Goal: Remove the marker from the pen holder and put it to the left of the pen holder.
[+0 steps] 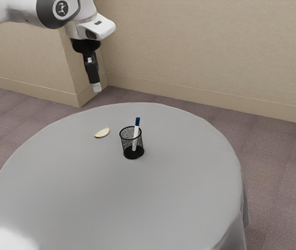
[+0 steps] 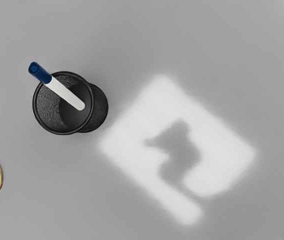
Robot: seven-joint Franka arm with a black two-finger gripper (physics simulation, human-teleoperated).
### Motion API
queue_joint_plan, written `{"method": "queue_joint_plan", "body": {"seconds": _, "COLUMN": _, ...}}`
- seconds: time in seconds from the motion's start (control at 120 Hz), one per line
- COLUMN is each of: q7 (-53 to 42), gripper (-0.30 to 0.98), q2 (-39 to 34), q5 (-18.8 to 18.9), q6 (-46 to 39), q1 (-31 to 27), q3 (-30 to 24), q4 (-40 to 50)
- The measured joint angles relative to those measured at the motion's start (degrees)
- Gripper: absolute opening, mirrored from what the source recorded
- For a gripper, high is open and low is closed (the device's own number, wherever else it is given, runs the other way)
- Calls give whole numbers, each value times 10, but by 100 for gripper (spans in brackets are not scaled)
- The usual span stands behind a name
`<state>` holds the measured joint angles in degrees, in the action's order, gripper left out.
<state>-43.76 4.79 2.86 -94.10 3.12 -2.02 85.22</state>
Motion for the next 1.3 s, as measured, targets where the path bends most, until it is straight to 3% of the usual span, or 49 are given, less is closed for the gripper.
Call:
{"method": "queue_joint_plan", "body": {"seconds": 0.267, "q7": -26, "gripper": 69, "q2": 17, "q5": -1, "q6": -3, "q1": 4, "q3": 0, "q4": -25}}
{"method": "queue_joint_plan", "body": {"seconds": 0.517, "q7": -43, "gripper": 68, "q2": 348, "q5": -2, "q6": 86, "q1": 15, "q3": 5, "q4": -409}}
{"method": "queue_joint_plan", "body": {"seconds": 0.617, "q7": -51, "gripper": 68, "q2": 440, "q5": -3, "q6": 118, "q1": 13, "q3": 24, "q4": -492}}
{"method": "queue_joint_plan", "body": {"seconds": 0.883, "q7": -69, "gripper": 68, "q2": 545, "q5": -4, "q6": 147, "q1": 14, "q3": 50, "q4": -566}}
{"method": "queue_joint_plan", "body": {"seconds": 1.3, "q7": -84, "gripper": 69, "q2": 582, "q5": -18, "q6": 94, "q1": 17, "q3": 50, "q4": -567}}
